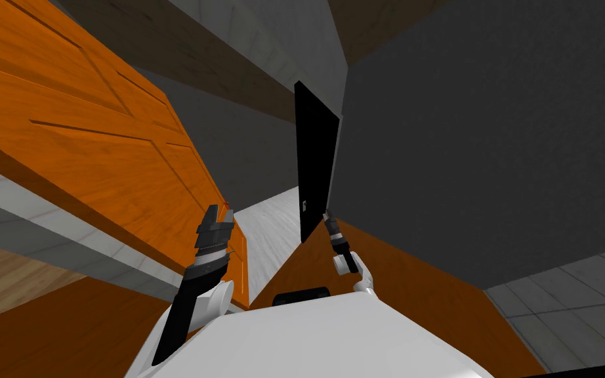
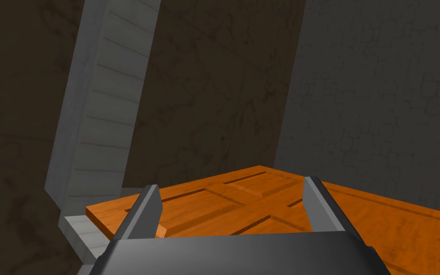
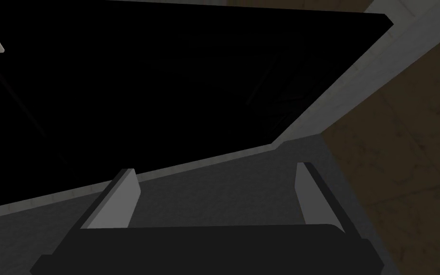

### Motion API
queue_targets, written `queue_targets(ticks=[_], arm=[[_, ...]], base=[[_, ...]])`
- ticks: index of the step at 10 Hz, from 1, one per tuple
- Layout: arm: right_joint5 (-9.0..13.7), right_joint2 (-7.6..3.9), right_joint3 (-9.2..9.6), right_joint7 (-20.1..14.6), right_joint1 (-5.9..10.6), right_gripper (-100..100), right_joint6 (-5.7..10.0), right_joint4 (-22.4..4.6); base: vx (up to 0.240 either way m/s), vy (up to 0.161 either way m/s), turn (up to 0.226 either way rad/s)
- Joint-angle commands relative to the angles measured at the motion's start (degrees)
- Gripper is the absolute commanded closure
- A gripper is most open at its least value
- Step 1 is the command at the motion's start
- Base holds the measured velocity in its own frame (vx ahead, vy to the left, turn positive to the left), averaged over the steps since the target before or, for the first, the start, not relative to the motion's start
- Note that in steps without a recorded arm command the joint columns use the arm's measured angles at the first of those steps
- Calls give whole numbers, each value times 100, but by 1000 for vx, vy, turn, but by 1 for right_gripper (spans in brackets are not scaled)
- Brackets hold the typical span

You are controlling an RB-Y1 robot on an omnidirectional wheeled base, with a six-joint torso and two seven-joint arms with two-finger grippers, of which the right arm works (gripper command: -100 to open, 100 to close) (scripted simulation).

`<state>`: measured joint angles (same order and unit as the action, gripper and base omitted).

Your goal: Push the door open

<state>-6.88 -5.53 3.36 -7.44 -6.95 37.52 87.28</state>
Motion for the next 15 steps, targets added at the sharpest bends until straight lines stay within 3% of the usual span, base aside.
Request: queue_targets(ticks=[1,15], arm=[[-24,0,45,-10,66,-100,52,-234],[-203,94,347,-70,919,-100,492,-2518]], base=[[81,-103,81],[75,-90,85]])
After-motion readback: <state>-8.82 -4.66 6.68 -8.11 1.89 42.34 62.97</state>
